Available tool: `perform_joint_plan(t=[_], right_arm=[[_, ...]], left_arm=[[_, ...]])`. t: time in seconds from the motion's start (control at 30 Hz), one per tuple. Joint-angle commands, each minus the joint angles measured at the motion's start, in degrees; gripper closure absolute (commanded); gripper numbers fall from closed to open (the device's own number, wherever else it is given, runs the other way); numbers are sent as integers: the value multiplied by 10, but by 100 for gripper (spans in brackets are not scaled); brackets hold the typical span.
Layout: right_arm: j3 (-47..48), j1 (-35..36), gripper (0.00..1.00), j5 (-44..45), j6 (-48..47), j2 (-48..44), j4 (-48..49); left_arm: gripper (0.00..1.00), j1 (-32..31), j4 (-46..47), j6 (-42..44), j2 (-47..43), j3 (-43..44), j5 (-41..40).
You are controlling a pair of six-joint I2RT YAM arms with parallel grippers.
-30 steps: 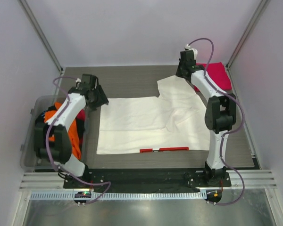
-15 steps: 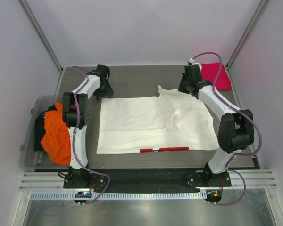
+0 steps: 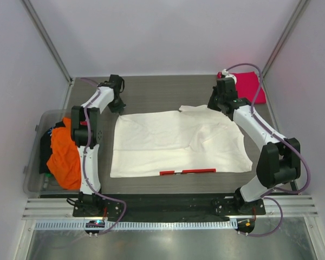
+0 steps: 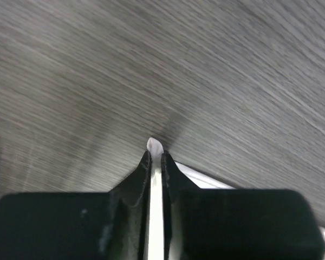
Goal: Fold and stack the t-shirts
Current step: Fold the tshirt
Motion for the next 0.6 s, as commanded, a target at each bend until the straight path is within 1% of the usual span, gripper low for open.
perform_joint_plan(t=[0.0,0.03,0.13,0.27,0.4,0.57], right_arm=[[-3,3,99,6,4,-20,18],[-1,3,99,6,2,-20,19],[8,3,99,20,0,-30,8],[-5,-3,99,39,-1,-63,-2],[-41,-5,99,63,2,-111,-6],[-99,-13,99,86,13,-199,-21]], left_arm=[[97,1,4,2,8,-4,17],[100,1,-2,4,10,3,22],[100,1,-26,9,4,20,34],[100,-2,-27,15,-49,1,23],[100,-8,-16,21,-125,-57,13],[100,-16,11,32,-191,-144,5]])
